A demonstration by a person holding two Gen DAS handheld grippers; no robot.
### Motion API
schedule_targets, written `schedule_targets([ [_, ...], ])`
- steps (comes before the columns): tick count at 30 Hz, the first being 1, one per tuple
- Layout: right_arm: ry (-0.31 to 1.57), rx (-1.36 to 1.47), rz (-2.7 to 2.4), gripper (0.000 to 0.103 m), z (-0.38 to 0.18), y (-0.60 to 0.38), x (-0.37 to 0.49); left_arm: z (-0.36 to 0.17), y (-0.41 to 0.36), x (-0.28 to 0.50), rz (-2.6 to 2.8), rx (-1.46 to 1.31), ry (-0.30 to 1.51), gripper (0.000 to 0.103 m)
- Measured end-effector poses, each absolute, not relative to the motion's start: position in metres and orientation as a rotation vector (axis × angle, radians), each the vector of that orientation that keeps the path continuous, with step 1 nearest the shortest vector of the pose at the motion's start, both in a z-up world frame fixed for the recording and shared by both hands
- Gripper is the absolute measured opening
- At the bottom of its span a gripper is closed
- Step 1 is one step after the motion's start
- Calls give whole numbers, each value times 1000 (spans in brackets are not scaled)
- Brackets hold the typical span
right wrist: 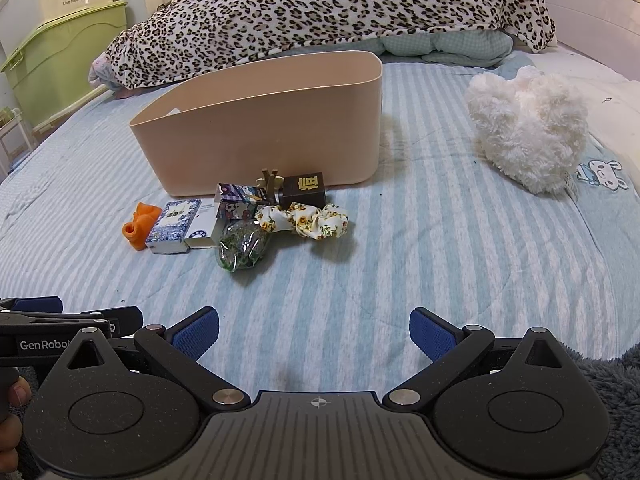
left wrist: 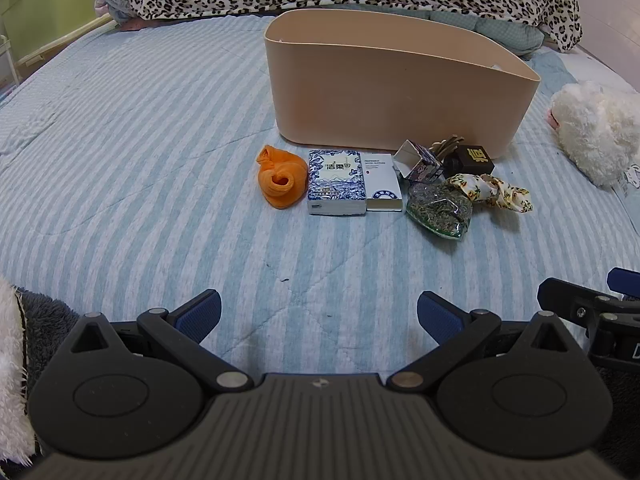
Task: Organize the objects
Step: 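Move both grippers toward the orange cloth and floral scrunchie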
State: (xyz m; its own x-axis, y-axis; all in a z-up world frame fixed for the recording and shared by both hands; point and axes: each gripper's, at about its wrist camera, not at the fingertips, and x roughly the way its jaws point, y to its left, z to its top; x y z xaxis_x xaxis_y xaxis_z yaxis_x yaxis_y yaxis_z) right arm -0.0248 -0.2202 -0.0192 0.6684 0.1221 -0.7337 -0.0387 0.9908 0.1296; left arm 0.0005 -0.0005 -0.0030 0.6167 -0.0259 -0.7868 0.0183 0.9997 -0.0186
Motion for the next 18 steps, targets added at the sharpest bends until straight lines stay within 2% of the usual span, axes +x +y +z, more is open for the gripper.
schedule_targets([
  [18, 831, 107, 89, 103, -26, -214, -22, -3, 0, 1, -29, -8, 905, 103],
])
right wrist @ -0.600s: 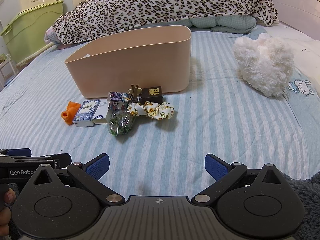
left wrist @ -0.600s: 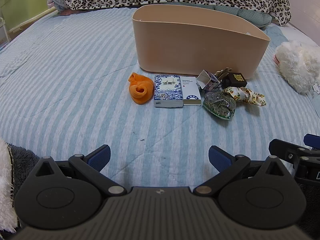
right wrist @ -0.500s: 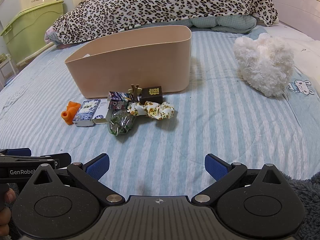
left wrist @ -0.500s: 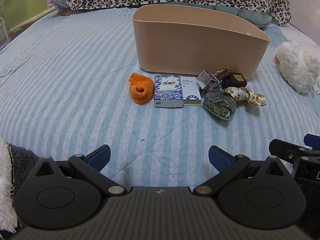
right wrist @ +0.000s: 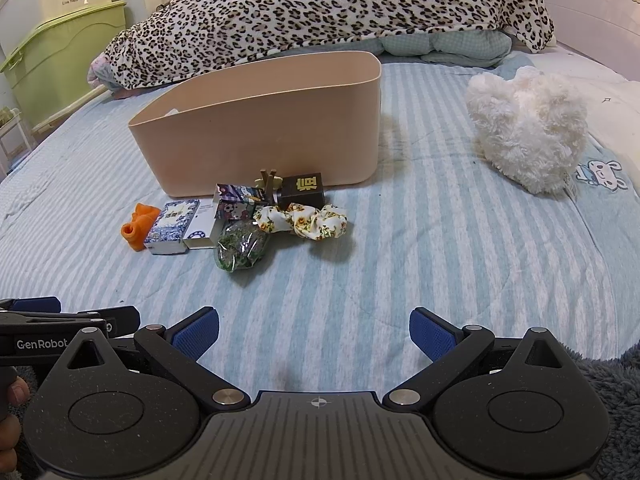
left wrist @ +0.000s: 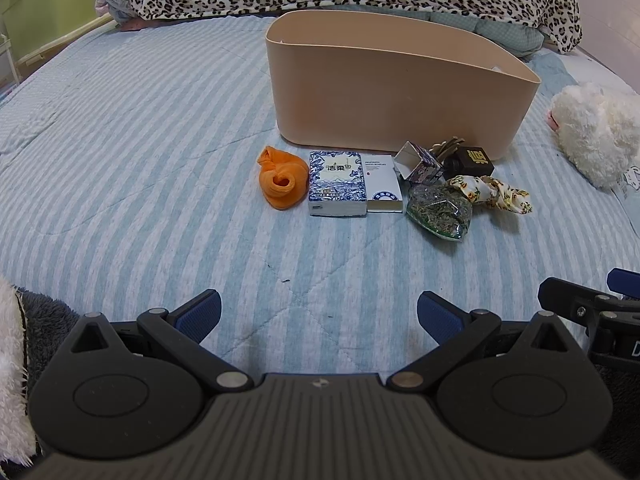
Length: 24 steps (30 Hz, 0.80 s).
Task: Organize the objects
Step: 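Move both grippers toward the orange cloth and floral scrunchie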
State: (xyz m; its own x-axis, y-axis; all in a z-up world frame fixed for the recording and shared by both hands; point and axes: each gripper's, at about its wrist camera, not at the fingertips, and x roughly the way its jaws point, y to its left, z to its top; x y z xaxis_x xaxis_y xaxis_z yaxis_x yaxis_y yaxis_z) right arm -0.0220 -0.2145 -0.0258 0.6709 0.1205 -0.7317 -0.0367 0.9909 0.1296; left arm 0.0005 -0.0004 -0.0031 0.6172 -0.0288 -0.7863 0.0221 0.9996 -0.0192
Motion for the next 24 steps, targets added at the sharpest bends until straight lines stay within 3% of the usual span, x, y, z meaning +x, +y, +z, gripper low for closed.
schedule_targets([
  [24, 811, 37, 68, 103, 4, -220, -14, 16, 14, 20, -31, 37, 893, 103],
])
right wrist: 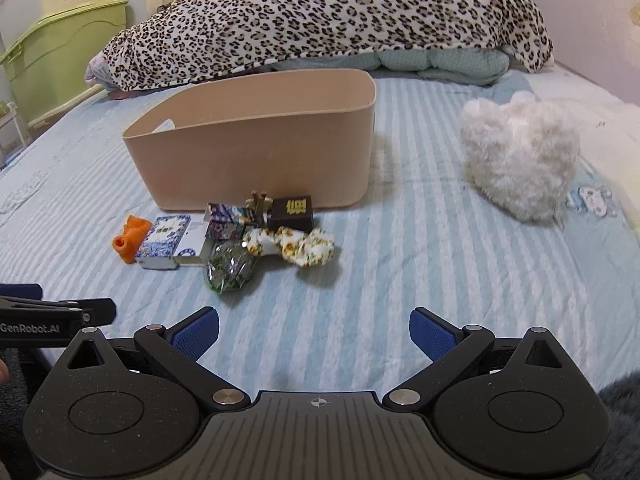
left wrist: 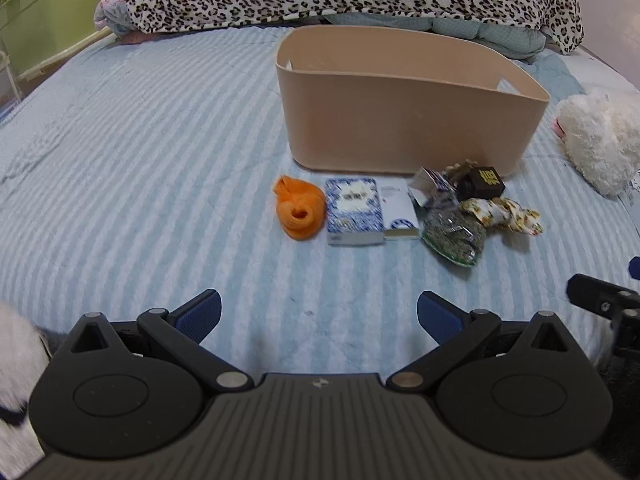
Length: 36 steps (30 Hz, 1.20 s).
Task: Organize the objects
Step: 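Move both grippers toward the orange cloth and floral scrunchie, then grasp the orange cloth with the left gripper while the right grasps the floral scrunchie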
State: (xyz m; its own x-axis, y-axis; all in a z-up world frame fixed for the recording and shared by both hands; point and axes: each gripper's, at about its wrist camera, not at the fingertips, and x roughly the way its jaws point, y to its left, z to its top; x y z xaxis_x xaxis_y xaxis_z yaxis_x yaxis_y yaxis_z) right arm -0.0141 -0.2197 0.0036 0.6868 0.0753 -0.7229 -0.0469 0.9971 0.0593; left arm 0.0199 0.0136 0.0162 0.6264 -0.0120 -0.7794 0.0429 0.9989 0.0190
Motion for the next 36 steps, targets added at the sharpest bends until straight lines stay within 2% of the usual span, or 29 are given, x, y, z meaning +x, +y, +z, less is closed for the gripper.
schedule_targets([
  [19, 904, -37, 146, 99, 23, -210, 83, 36, 34, 109, -63, 164, 909, 103],
  [26, 953, -95, 168, 99, 7, -208, 108, 5, 47, 148, -59, 169, 974, 103],
  [36, 1101, -123, 183, 91, -33, -209, 124, -40, 52, 168, -105, 112, 1102, 103],
])
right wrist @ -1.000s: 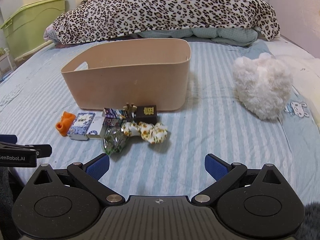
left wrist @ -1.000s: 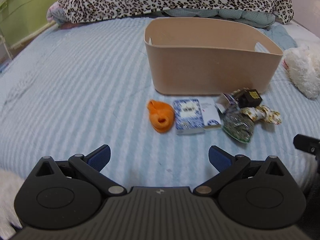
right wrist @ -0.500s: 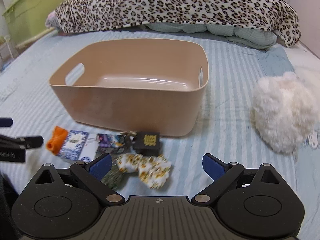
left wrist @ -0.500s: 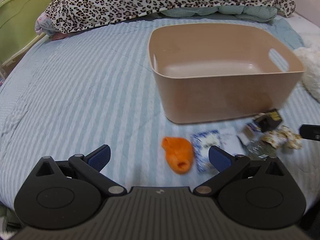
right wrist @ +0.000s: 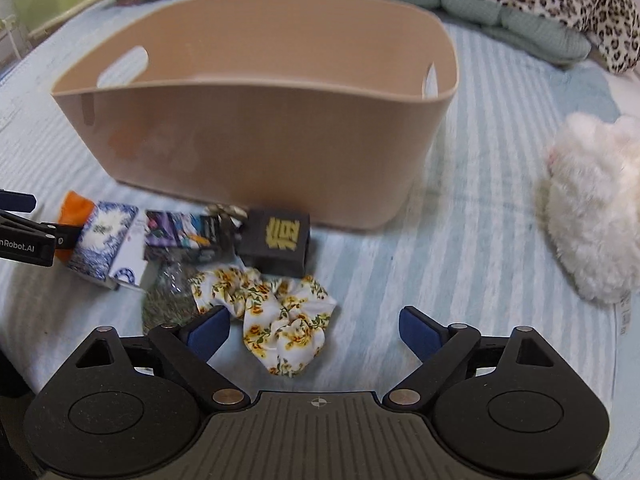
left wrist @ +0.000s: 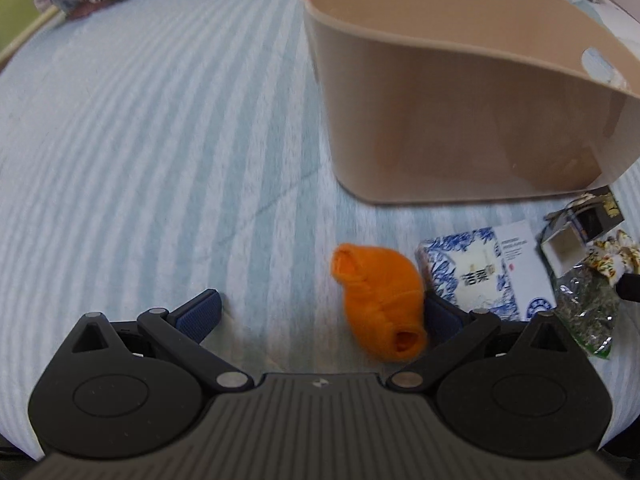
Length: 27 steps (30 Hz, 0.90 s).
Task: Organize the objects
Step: 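Grasp the orange cloth with the left gripper while the right grasps the floral scrunchie, then carry both items over the basket and open both grippers to drop them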
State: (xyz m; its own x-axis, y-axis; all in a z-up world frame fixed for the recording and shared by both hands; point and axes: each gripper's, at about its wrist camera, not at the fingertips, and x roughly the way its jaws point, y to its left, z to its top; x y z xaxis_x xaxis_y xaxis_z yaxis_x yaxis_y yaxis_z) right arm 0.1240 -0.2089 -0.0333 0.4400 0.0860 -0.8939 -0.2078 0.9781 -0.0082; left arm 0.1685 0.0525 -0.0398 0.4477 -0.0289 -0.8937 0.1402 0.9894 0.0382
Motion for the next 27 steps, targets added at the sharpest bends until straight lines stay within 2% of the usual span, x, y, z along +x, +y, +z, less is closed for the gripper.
schedule_targets([
  [2, 1106, -122, 199, 87, -37, -208, 124, -44, 56, 168, -99, 85, 1099, 103],
  [4, 1109, -122, 199, 75, -39, -206, 124, -44, 60, 165, -96, 57, 1080, 102],
  [5, 1109, -120, 200, 71, -39, -204, 125, -44, 60, 163, -96, 54, 1072, 95],
  [7, 1115, -106, 218, 49, -40, -204, 124, -41, 59, 159, -113, 53, 1061, 86],
  [8, 1117, -98, 225, 42, -40, -203, 123, -39, 58, 157, -120, 56, 1059, 76],
  [9, 1113, -92, 232, 28, -40, -203, 121, -36, 57, 155, -131, 59, 1054, 69],
  [10, 1106, -94, 233, 20, -38, -202, 120, -33, 55, 153, -147, 64, 1049, 56],
  [11, 1094, -99, 237, 19, -36, -201, 118, -31, 53, 151, -160, 73, 1045, 44],
  [13, 1070, -106, 242, 15, -31, -200, 114, -28, 50, 146, -188, 88, 1040, 26],
  [16, 1025, -80, 242, 12, -13, -203, 109, -21, 51, 138, -194, 76, 1037, 14],
  [22, 862, -25, 241, 12, 36, -217, 92, 18, 61, 118, -174, 34, 945, 13],
  [27, 760, 22, 240, 12, 68, -226, 85, 57, 56, 113, -159, 35, 791, 13],
])
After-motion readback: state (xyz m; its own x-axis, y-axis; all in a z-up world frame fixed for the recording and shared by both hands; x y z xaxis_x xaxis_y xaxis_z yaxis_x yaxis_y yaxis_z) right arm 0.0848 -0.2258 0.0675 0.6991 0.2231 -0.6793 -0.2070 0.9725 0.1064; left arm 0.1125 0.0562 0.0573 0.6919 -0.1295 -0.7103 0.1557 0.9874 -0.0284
